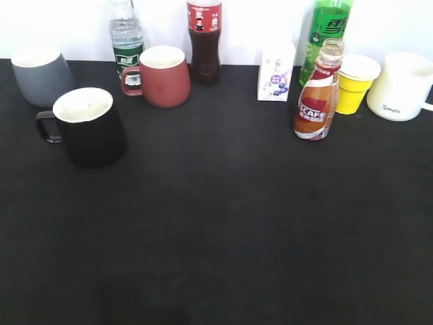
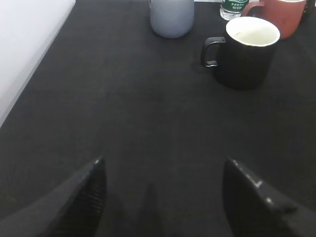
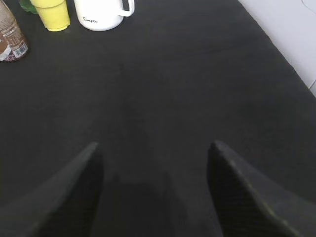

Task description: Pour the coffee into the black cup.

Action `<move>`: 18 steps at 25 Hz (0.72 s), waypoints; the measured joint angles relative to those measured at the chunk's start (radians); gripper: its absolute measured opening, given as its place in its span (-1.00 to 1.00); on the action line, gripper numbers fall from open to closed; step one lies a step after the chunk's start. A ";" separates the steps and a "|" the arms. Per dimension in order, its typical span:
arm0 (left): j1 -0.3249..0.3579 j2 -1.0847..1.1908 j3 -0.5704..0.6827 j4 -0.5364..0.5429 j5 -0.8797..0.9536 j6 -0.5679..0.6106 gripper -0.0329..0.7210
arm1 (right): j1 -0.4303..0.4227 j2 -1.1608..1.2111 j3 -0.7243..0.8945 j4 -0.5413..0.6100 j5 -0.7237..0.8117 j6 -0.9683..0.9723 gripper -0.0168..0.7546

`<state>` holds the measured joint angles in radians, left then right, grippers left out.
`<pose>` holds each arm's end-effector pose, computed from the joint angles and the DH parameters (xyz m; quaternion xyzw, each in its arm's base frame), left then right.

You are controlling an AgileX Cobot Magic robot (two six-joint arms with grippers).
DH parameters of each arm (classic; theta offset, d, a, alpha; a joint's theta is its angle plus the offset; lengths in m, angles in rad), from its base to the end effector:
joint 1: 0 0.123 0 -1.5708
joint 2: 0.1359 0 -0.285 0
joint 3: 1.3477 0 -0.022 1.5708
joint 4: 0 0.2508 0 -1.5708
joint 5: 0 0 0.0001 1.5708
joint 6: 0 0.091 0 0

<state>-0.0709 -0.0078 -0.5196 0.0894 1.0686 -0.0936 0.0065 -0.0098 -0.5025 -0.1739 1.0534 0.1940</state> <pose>-0.0084 0.0077 0.2823 -0.0121 0.8472 0.0010 0.5312 -0.0069 -0.0137 0.2795 0.0826 0.8408 -0.0335 0.5339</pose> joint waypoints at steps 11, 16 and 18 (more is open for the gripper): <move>0.000 0.011 -0.001 0.003 -0.005 0.000 0.57 | 0.000 0.000 0.000 0.000 0.000 0.000 0.38; 0.000 0.287 -0.031 0.041 -0.539 0.029 0.57 | 0.000 0.000 0.000 0.000 0.000 0.000 0.38; 0.000 0.489 0.075 0.048 -0.907 0.043 0.57 | 0.000 0.000 0.000 0.000 0.000 0.000 0.38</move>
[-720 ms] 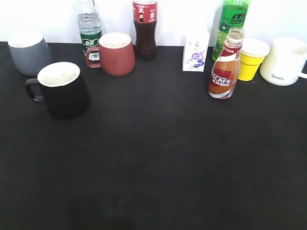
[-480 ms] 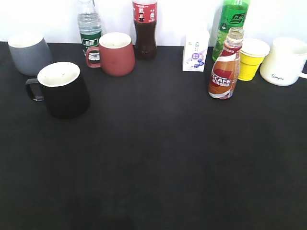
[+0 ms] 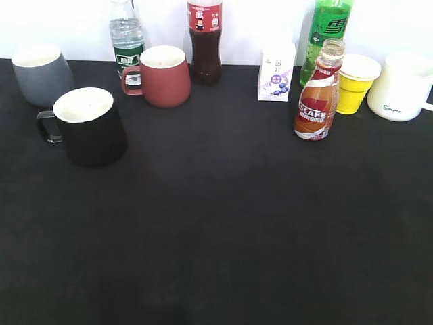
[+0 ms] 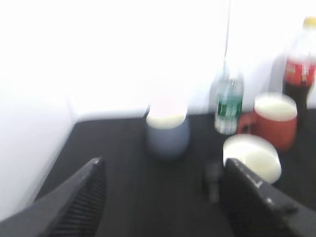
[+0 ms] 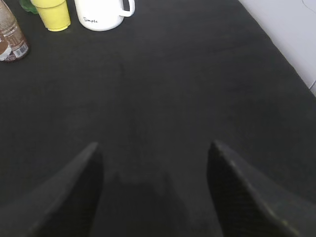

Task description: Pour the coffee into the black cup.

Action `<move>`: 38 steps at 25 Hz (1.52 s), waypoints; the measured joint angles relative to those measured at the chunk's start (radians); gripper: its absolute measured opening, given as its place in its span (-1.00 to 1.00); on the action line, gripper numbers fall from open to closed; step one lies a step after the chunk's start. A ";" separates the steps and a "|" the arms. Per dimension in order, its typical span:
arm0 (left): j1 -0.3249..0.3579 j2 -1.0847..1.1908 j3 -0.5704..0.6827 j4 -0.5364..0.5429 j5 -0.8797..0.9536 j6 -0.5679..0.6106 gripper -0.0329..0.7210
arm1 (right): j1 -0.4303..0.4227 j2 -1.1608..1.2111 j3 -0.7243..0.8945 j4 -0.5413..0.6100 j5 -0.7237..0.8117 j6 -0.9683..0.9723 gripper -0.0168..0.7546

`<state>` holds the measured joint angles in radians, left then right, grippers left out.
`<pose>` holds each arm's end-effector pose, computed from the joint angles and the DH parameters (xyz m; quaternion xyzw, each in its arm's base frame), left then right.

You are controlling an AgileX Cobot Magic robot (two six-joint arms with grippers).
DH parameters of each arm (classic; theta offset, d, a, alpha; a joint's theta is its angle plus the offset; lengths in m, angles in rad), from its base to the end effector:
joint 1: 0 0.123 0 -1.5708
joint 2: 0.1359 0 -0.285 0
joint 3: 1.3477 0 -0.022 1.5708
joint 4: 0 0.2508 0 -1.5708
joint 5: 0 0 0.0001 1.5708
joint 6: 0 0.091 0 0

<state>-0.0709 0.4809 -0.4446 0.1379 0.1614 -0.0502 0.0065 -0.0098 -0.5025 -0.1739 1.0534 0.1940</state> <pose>0.1072 -0.0056 0.3126 0.0510 0.7428 0.0132 0.6674 -0.0069 -0.0137 0.2795 0.0826 0.8408 -0.0335 0.5339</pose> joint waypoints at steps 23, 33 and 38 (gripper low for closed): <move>0.000 1.405 -0.037 0.008 -1.253 -0.016 0.57 | 0.000 0.000 0.000 0.009 0.000 0.000 0.38; 0.002 1.566 -0.263 0.207 -1.286 -0.027 -0.71 | 0.000 0.000 0.000 0.009 0.000 -0.001 0.38; 0.002 1.498 -0.217 0.307 -1.268 -0.071 -0.74 | 0.000 0.000 0.000 0.011 0.000 0.000 0.38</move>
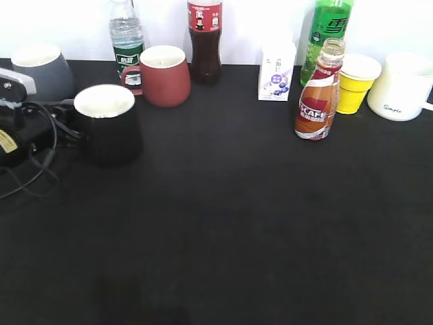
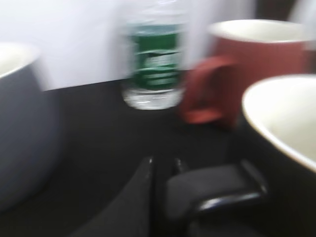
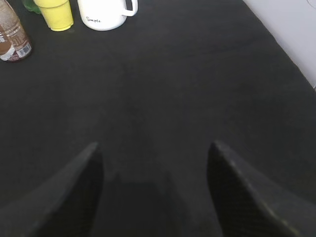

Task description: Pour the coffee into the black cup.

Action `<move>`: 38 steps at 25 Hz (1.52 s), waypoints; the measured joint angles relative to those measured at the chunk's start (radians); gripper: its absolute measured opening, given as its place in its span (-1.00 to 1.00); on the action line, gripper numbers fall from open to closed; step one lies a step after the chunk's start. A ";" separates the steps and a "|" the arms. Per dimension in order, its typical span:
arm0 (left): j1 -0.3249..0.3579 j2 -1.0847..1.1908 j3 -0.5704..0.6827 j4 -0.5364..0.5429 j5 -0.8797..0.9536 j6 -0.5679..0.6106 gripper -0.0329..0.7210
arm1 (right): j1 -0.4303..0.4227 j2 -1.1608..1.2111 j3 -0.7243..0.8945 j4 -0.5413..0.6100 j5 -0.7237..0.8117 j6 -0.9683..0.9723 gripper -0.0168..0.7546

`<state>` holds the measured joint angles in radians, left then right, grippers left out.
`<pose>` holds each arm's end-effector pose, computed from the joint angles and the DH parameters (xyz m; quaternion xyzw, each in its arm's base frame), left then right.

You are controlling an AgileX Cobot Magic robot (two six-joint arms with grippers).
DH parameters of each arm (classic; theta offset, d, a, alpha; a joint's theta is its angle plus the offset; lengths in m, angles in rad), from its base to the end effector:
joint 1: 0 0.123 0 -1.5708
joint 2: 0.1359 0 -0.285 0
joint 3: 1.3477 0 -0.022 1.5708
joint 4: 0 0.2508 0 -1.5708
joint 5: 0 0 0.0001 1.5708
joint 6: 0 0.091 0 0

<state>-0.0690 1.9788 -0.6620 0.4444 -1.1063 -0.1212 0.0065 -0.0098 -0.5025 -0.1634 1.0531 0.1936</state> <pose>0.3318 -0.0580 0.1240 0.1853 0.7360 -0.1432 0.6352 -0.0068 -0.0129 0.2794 0.0823 0.8412 -0.0284 0.5337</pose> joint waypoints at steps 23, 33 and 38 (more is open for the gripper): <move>-0.205 -0.113 0.035 0.122 -0.046 -0.135 -0.75 | 0.000 0.724 0.129 0.031 -1.209 -0.092 0.38; -0.205 -0.113 0.035 0.122 -0.046 -0.135 -0.75 | 0.000 1.639 0.125 -0.429 -1.995 0.111 0.52; -0.205 -0.113 0.035 0.122 -0.046 -0.135 -0.75 | 0.012 1.836 -0.074 -0.534 -2.002 0.135 0.78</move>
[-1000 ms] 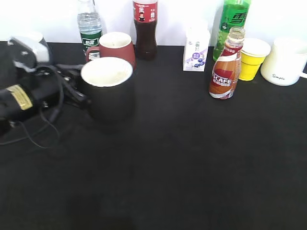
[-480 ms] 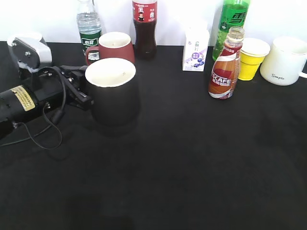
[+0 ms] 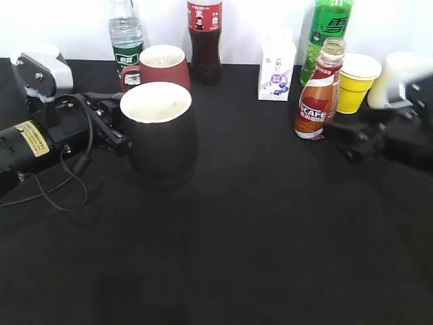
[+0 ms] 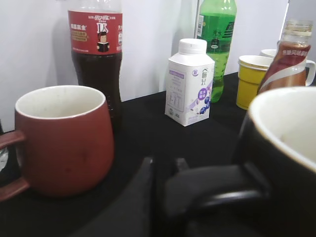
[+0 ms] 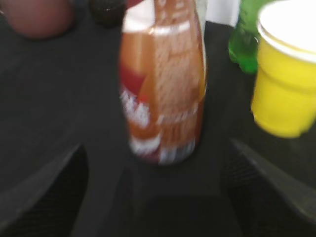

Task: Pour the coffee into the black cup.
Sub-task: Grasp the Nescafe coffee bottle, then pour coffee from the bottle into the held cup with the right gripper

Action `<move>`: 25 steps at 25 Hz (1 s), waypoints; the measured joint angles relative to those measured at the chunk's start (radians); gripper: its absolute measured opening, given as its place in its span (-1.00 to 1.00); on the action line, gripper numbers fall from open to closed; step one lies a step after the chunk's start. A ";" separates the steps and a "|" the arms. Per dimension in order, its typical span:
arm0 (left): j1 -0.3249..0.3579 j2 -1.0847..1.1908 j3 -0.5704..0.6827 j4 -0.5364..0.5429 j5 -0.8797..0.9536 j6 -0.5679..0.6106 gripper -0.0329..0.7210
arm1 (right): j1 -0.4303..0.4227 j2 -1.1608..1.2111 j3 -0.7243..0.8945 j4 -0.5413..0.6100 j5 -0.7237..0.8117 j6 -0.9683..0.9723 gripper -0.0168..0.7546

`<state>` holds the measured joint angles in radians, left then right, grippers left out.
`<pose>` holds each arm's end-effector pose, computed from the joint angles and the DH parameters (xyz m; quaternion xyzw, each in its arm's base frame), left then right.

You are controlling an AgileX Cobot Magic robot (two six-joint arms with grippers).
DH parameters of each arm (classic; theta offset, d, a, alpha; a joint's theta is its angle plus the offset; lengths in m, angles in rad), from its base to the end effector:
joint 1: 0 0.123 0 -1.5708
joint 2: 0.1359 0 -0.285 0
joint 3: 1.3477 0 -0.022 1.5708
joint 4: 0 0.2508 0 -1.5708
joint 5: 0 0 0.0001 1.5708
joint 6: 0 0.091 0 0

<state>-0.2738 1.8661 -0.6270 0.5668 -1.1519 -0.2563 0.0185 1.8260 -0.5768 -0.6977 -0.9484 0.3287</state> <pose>0.2964 -0.1296 0.1564 0.2670 0.6766 -0.2745 0.6289 0.3007 0.0530 0.1388 -0.2125 0.7737 0.1916 0.5653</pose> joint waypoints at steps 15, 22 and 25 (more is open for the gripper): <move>0.000 0.000 0.000 0.007 0.000 0.000 -0.75 | 0.104 0.269 -0.298 0.086 -0.042 0.000 0.41; -0.001 0.000 -0.016 0.065 0.001 -0.016 -0.75 | 0.104 0.232 -0.295 -0.068 -0.062 0.000 0.41; -0.038 0.015 -0.147 0.173 0.030 -0.136 -0.75 | 0.105 0.056 -0.295 -0.169 -0.020 -0.016 0.41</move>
<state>-0.3119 1.8813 -0.7736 0.7401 -1.1218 -0.3922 0.1236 1.8824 -0.8718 -0.8666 -0.9685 0.3131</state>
